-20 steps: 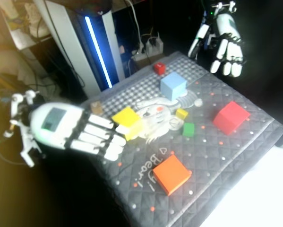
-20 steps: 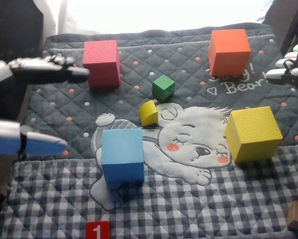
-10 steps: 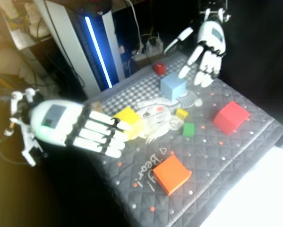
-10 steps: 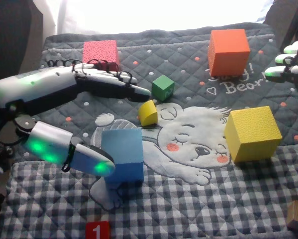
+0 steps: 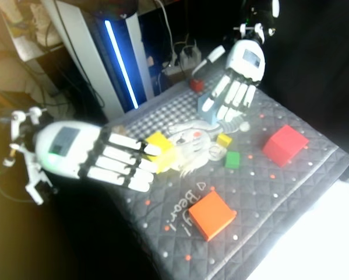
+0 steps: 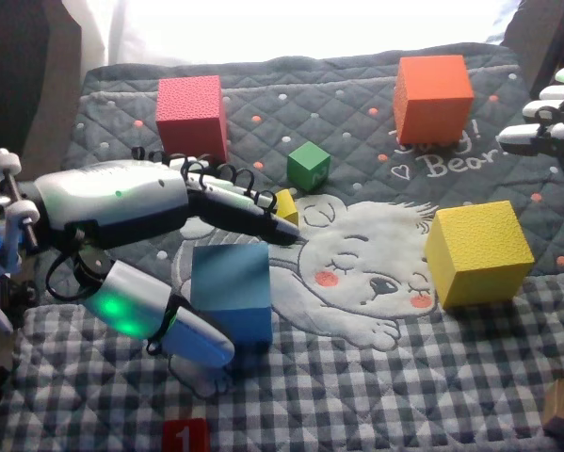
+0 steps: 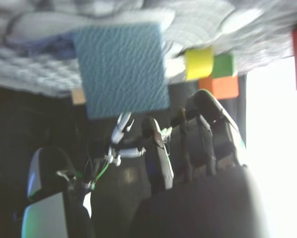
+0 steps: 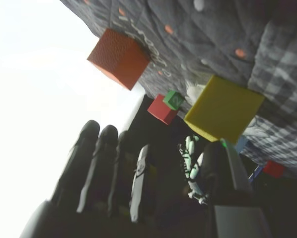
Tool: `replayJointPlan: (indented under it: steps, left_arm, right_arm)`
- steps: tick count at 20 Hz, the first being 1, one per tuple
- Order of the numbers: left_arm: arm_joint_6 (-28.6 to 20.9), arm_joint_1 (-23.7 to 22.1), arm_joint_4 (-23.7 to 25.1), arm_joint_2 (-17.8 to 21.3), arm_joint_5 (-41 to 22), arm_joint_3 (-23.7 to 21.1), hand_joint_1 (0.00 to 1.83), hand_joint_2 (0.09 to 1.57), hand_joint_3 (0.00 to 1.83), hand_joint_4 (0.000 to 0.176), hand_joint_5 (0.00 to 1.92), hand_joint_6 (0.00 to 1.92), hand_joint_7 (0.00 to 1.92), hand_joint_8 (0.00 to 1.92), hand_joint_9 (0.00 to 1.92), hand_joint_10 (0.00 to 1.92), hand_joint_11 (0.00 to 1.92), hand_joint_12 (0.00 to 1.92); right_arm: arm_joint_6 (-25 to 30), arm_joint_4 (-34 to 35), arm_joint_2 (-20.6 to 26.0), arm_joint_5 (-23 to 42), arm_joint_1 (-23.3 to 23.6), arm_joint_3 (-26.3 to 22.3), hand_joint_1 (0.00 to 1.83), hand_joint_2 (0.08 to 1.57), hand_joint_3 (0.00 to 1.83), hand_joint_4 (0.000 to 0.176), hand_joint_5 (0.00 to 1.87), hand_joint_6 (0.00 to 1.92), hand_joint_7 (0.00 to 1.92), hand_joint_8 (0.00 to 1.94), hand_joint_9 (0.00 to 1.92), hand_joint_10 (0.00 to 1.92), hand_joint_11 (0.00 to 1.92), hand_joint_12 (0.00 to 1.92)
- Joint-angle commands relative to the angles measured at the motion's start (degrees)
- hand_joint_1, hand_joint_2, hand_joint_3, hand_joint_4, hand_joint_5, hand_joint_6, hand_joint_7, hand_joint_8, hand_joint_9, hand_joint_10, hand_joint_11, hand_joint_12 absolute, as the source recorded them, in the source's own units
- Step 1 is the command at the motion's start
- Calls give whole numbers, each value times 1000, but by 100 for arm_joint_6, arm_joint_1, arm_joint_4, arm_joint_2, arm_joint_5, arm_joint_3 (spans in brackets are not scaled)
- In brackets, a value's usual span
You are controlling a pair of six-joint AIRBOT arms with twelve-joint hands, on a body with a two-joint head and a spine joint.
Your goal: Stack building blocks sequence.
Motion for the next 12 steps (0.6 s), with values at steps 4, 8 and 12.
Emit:
replayJointPlan:
  steps: [4, 8, 12]
  left_arm:
    - [-33, -68, -135, -171, -240, 116, 862, 875, 3, 128, 526, 6, 431, 13, 426, 41, 0, 1578]
    - [-26, -75, -124, -294, -107, 198, 1221, 1137, 0, 0, 925, 607, 854, 1134, 477, 1510, 350, 1881]
    - [301, -107, -684, -142, -424, 211, 1235, 1195, 0, 0, 927, 862, 751, 1560, 675, 1445, 655, 1552]
  right_arm:
    - [-14, 172, 60, 697, 63, -14, 934, 1102, 7, 115, 375, 0, 383, 0, 332, 1, 201, 50]
    - [-13, 174, 64, 697, 62, -14, 945, 1108, 6, 119, 382, 2, 395, 2, 343, 3, 220, 62]
    - [-13, 180, 97, 697, 62, -30, 954, 1115, 4, 125, 391, 4, 401, 3, 341, 2, 182, 49]
